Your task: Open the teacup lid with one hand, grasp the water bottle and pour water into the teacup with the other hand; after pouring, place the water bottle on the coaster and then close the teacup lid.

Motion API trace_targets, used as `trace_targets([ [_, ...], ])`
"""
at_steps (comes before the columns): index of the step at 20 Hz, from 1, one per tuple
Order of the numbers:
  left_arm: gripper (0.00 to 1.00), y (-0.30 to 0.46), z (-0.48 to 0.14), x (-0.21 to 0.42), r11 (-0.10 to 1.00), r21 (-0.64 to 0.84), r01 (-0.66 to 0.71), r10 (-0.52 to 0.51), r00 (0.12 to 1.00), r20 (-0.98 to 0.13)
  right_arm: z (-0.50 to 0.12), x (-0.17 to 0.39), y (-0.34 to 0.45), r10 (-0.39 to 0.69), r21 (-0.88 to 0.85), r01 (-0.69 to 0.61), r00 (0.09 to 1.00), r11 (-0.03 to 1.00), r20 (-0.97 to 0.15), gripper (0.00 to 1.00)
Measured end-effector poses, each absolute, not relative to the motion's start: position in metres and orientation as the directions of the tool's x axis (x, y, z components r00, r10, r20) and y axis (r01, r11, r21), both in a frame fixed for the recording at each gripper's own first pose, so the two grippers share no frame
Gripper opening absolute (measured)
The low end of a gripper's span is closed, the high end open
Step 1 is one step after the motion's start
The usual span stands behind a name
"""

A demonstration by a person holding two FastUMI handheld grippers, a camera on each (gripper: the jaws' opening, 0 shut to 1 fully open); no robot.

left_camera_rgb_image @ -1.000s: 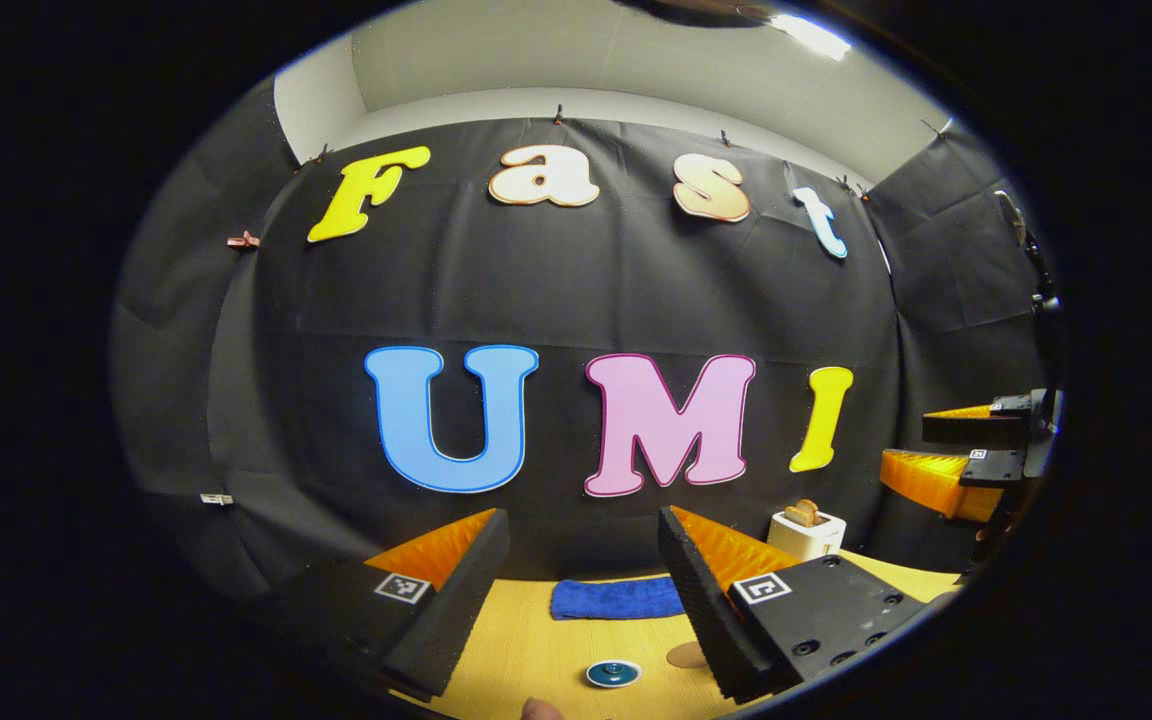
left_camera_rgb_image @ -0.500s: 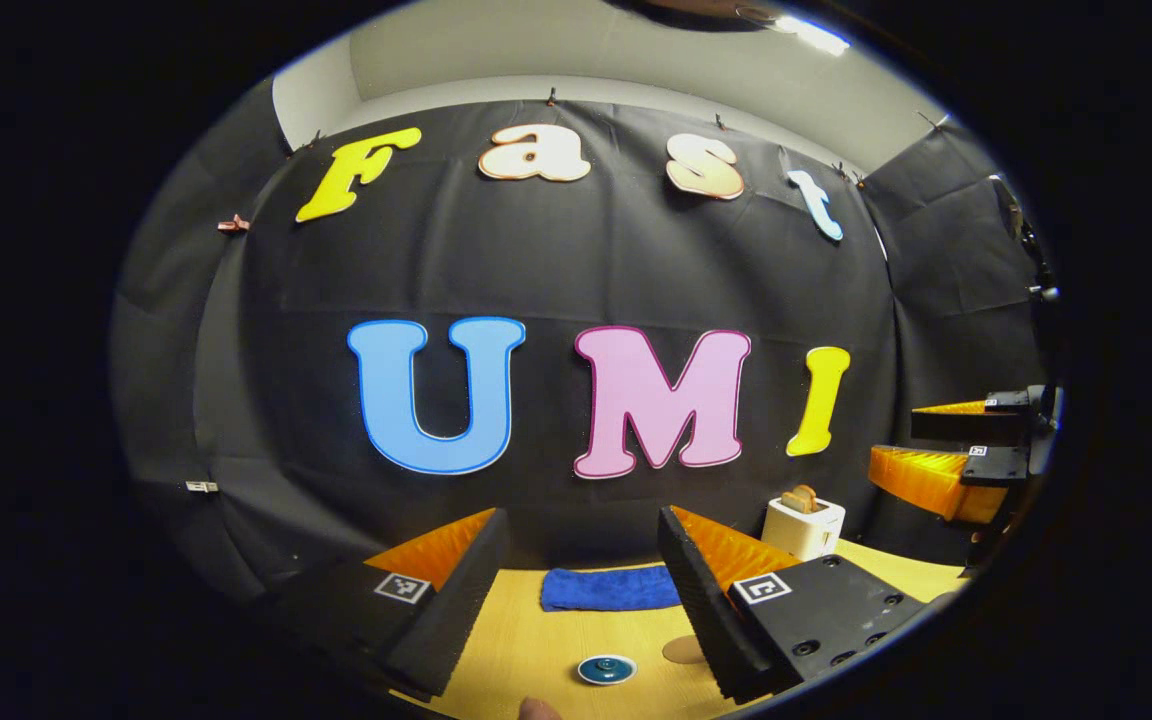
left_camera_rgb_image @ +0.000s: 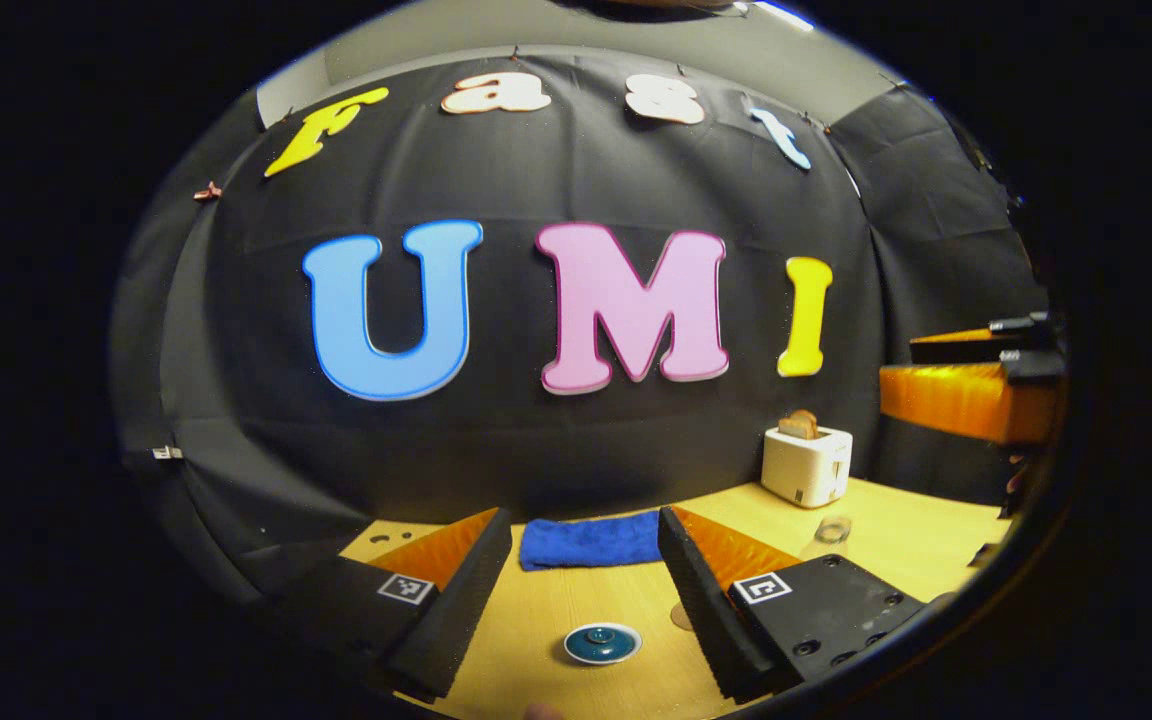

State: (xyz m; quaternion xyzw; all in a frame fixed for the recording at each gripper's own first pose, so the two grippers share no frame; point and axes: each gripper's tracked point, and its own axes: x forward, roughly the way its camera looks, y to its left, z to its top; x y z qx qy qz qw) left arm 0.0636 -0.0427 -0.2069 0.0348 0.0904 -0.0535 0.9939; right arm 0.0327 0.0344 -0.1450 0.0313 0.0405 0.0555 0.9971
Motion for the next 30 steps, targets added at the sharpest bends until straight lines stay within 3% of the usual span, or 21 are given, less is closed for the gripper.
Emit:
trace_targets([
  [8, 0.91, -0.053, -0.350, 0.084, 0.992, 0.075, 0.098, -0.075, 0.963, -0.258, -0.225, 0.042, 0.032, 0.126, 0.100, -0.117, 0.988, 0.988, -0.088, 0.98],
  [13, 0.70, -0.060, -0.395, 0.087, 0.992, 0.072, 0.100, -0.072, 0.942, -0.328, -0.251, 0.031, 0.039, 0.167, 0.098, -0.156, 0.979, 0.983, -0.114, 0.98],
  [15, 0.64, -0.063, -0.403, 0.088, 0.994, 0.061, 0.090, -0.063, 0.933, -0.354, -0.256, 0.026, 0.041, 0.182, 0.079, -0.173, 0.975, 0.982, -0.124, 0.98],
  [19, 0.66, -0.063, -0.412, 0.091, 0.992, 0.099, 0.078, -0.036, 0.926, -0.376, -0.271, 0.020, 0.045, 0.201, 0.078, -0.191, 0.967, 0.978, -0.154, 0.98],
  [20, 0.50, -0.063, -0.413, 0.093, 0.992, 0.100, 0.077, -0.034, 0.927, -0.374, -0.275, 0.019, 0.046, 0.203, 0.083, -0.191, 0.966, 0.978, -0.162, 0.98],
  [21, 0.48, -0.060, -0.412, 0.093, 0.992, 0.103, 0.071, -0.028, 0.928, -0.371, -0.280, 0.018, 0.046, 0.201, 0.083, -0.189, 0.965, 0.978, -0.169, 0.98],
  [22, 0.35, -0.060, -0.413, 0.093, 0.993, 0.095, 0.065, -0.025, 0.928, -0.372, -0.285, 0.017, 0.046, 0.200, 0.087, -0.187, 0.964, 0.978, -0.176, 0.98],
  [24, 0.29, -0.060, -0.410, 0.093, 0.995, 0.078, 0.065, -0.032, 0.932, -0.361, -0.297, 0.016, 0.048, 0.199, 0.099, -0.182, 0.961, 0.978, -0.190, 0.98],
  [25, 0.36, -0.060, -0.406, 0.093, 0.996, 0.070, 0.060, -0.031, 0.935, -0.353, -0.303, 0.014, 0.050, 0.201, 0.106, -0.183, 0.959, 0.977, -0.201, 0.98],
  [29, 0.28, -0.057, -0.364, 0.096, 0.998, 0.043, 0.052, -0.039, 0.964, -0.264, -0.337, 0.015, 0.058, 0.198, 0.109, -0.177, 0.950, 0.978, -0.242, 0.98],
  [30, 0.31, -0.056, -0.355, 0.096, 0.998, 0.040, 0.052, -0.040, 0.967, -0.253, -0.347, 0.015, 0.060, 0.196, 0.115, -0.172, 0.945, 0.978, -0.262, 0.98],
])
